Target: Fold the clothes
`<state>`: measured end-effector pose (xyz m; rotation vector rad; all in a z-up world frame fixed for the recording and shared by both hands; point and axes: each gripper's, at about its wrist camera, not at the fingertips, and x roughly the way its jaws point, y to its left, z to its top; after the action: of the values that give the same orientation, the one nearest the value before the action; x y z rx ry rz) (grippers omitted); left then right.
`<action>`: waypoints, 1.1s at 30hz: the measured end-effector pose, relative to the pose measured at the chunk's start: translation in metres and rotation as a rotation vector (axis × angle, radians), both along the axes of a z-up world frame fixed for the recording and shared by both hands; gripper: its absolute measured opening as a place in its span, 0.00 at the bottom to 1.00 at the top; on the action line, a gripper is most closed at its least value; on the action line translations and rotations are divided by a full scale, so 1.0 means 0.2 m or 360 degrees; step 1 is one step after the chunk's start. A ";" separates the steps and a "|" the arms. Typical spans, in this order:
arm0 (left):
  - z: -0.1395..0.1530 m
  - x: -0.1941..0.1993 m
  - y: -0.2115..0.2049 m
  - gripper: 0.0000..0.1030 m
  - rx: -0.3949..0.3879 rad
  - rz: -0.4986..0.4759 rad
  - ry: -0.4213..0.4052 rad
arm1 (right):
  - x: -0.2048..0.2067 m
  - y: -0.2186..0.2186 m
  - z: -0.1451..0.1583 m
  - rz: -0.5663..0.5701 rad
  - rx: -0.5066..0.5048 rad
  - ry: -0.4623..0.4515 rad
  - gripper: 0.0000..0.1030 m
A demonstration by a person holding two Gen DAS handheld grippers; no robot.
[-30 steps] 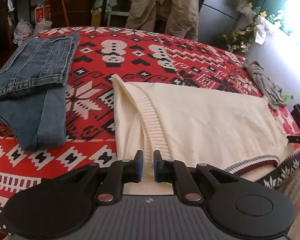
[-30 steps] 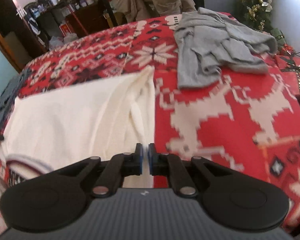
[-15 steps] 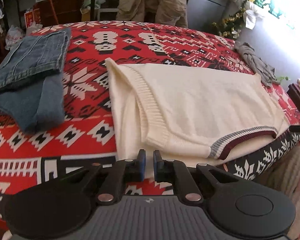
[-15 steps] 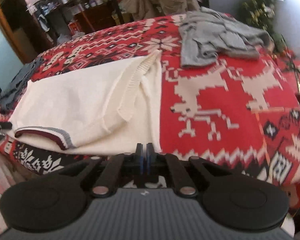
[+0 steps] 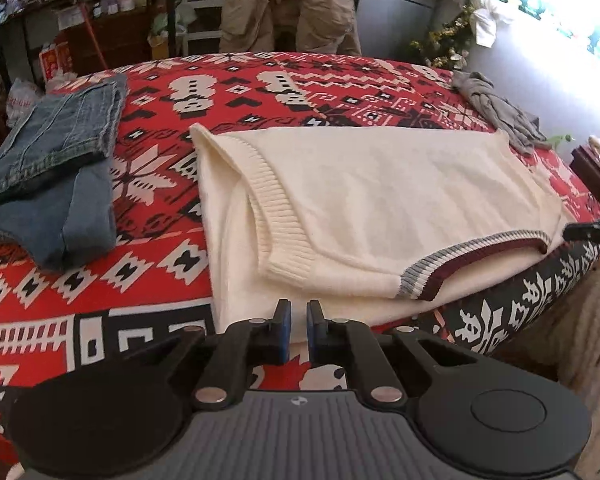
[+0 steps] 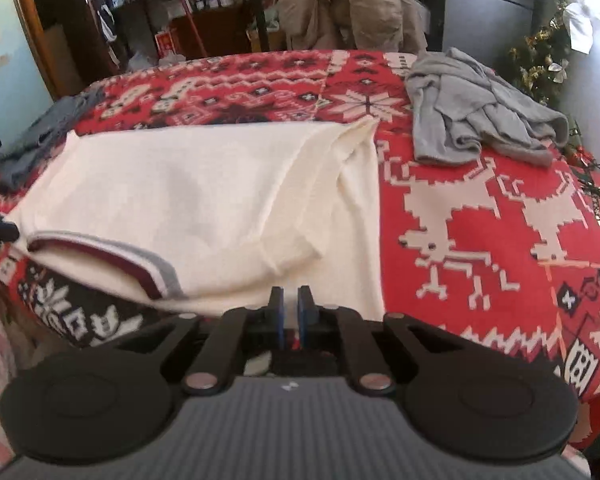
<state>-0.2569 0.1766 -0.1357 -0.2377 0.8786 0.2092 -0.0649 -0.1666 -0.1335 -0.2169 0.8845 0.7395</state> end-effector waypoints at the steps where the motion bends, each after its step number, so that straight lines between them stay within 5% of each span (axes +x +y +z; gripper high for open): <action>1: 0.02 -0.01 -0.01 0.08 -0.0010 0.0009 -0.0031 | 0.00 -0.02 0.01 -0.0009 0.0005 0.0018 0.07; 8: 0.09 0.11 -0.12 0.08 -0.0129 0.0034 -0.0282 | -0.01 0.04 0.11 -0.0055 0.0183 -0.0038 0.11; 14: -0.05 0.24 -0.21 0.08 -0.0048 0.0024 -0.0222 | -0.04 0.21 0.02 -0.0054 0.0094 -0.0142 0.10; 20: -0.01 0.24 -0.18 0.08 -0.0105 0.0061 -0.0274 | -0.08 0.15 -0.02 -0.0027 0.0048 -0.0145 0.09; 25: 0.03 0.30 -0.16 0.08 -0.0132 0.0098 -0.0339 | -0.04 0.19 0.05 -0.0058 0.0210 -0.0155 0.11; 33: -0.05 0.56 -0.18 0.08 -0.0221 0.0301 -0.0414 | 0.06 0.57 0.00 -0.0135 0.0321 -0.0255 0.11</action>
<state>-0.1451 0.1409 -0.1448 -0.4676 0.6125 0.2867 -0.0529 -0.0526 -0.1333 -0.0581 0.6585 0.7164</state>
